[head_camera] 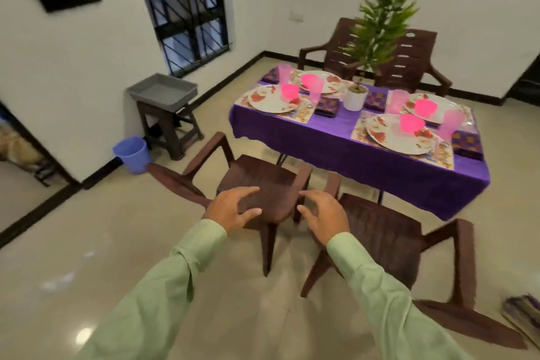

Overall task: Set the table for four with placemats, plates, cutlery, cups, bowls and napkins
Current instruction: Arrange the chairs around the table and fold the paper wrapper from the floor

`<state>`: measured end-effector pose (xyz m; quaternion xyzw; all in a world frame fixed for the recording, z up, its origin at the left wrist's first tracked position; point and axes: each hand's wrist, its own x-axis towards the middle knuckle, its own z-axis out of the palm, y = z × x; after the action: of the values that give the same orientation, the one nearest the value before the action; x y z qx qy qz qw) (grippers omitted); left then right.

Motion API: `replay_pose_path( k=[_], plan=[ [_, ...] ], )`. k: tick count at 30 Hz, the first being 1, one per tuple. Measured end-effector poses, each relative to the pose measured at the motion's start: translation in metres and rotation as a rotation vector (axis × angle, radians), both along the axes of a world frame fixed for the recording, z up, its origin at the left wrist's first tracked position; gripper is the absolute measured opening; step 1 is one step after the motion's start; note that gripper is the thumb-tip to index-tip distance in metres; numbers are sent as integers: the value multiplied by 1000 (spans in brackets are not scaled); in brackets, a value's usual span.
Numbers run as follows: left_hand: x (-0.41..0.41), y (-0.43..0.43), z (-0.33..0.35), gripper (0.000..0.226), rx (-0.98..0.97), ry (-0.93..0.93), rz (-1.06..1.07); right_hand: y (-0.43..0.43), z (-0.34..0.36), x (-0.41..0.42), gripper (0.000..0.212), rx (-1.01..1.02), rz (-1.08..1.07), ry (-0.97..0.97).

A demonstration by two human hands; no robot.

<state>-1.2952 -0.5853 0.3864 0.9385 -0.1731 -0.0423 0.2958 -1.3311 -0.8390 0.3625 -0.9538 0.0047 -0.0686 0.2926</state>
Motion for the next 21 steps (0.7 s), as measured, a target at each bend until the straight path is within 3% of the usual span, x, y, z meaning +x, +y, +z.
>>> replay_pose_path(
  k=[4,12,21],
  plan=[
    [32,95,11,51,-58,-29,150,103,21,59,32,27,61,-102],
    [109,247,28,47,-62,-52,288,280,42,166,34,45,185,-70],
    [287,363,10,50,-50,-24,334,413,21,359,34,45,187,-118]
  ],
)
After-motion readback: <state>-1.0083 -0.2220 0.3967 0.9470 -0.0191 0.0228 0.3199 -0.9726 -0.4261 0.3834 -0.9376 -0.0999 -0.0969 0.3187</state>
